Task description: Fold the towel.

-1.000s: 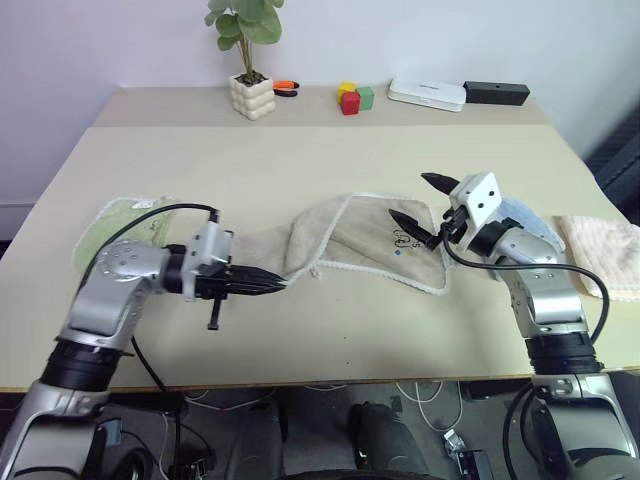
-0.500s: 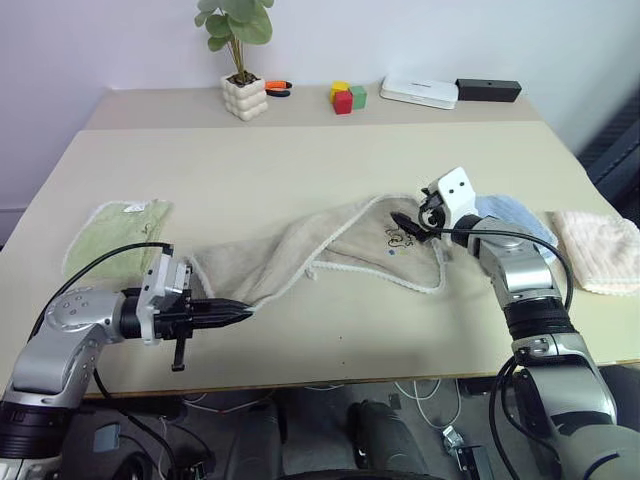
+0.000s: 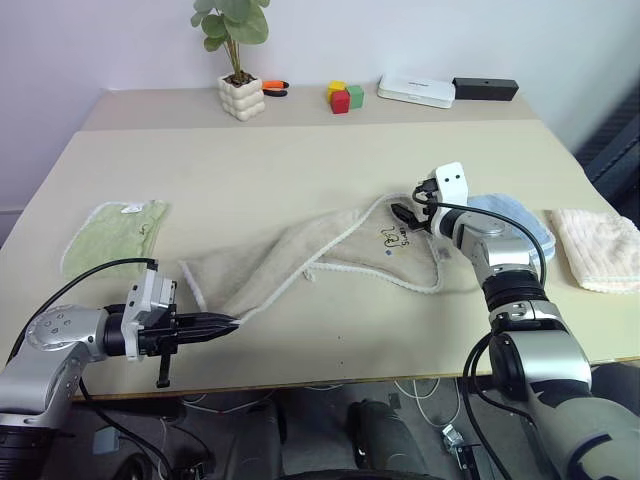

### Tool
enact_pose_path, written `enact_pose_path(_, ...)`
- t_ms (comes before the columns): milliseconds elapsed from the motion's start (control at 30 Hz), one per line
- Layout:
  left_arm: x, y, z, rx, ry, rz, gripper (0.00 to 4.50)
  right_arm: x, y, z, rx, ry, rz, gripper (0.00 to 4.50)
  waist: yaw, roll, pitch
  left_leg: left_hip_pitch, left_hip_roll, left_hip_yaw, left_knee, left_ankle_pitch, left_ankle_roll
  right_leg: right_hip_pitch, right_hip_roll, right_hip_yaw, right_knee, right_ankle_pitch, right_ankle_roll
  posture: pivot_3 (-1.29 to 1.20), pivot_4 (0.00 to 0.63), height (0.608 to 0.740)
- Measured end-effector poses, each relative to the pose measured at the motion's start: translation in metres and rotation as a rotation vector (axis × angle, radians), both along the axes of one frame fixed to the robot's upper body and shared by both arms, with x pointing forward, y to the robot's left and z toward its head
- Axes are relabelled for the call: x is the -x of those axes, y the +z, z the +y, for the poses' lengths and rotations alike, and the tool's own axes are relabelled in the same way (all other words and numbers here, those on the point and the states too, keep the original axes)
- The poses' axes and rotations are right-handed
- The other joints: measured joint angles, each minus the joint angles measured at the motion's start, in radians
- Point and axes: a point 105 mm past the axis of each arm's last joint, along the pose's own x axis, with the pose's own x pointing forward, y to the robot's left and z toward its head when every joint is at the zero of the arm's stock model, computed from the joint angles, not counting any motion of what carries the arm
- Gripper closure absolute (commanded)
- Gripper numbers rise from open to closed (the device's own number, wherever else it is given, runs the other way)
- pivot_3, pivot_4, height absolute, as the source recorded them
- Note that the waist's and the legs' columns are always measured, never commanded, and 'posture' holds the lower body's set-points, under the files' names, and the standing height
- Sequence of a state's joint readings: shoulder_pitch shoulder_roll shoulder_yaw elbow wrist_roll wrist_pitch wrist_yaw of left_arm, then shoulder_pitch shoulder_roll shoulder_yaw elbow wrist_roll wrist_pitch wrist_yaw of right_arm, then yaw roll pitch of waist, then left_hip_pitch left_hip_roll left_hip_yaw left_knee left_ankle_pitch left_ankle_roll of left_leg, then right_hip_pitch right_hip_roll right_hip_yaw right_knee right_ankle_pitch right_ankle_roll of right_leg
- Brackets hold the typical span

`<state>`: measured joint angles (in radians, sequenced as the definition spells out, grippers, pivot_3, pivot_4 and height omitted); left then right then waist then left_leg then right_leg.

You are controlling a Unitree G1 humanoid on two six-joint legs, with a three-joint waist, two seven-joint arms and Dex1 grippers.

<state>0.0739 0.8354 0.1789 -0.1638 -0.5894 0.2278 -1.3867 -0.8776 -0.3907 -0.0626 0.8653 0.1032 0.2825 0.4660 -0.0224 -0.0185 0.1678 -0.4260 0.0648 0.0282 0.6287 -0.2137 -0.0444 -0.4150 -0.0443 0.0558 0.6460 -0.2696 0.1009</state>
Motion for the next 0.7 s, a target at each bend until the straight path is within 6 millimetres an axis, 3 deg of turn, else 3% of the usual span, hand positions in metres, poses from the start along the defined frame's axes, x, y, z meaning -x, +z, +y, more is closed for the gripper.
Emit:
enact_pose_path(133,0.002,0.000,0.003,-0.009,0.006,0.005,4.46,-0.003,-0.007,0.000,0.014,-0.012,0.020,0.00,0.000,0.000,0.000,0.000,0.000,0.000,0.000,0.000,0.000,0.000,0.000,0.000,0.000,0.000,0.000,0.00,0.150,0.740)
enact_pose_path(233,0.003,0.000,0.004,-0.010,0.012,0.006,4.50,-0.005,-0.007,0.004,0.003,-0.001,0.022,0.83,-0.004,0.000,0.000,0.000,0.000,0.000,0.000,0.000,0.000,0.000,0.000,0.000,0.000,0.000,0.000,0.00,0.150,0.740)
enact_pose_path(433,0.006,-0.003,0.006,-0.011,0.019,0.018,4.50,-0.007,-0.009,0.018,-0.018,0.053,0.024,3.81,-0.018,0.000,0.000,0.000,0.000,0.000,-0.001,0.000,0.000,0.000,0.000,0.000,0.001,0.000,0.000,0.00,0.150,0.740)
enact_pose_path(500,0.007,-0.002,0.005,-0.012,0.016,0.014,4.50,-0.007,-0.009,0.024,-0.020,0.072,0.020,4.45,-0.023,0.000,0.000,0.000,0.000,0.000,-0.002,0.000,0.000,-0.001,0.000,0.000,0.001,-0.001,0.001,0.00,0.150,0.740)
enact_pose_path(700,0.006,-0.001,0.003,-0.013,0.017,0.006,4.50,-0.008,-0.007,0.024,-0.008,0.069,0.006,4.45,-0.023,0.000,0.000,0.000,0.000,0.000,-0.002,0.000,0.000,-0.001,0.000,0.000,0.002,-0.001,0.001,0.00,0.150,0.740)
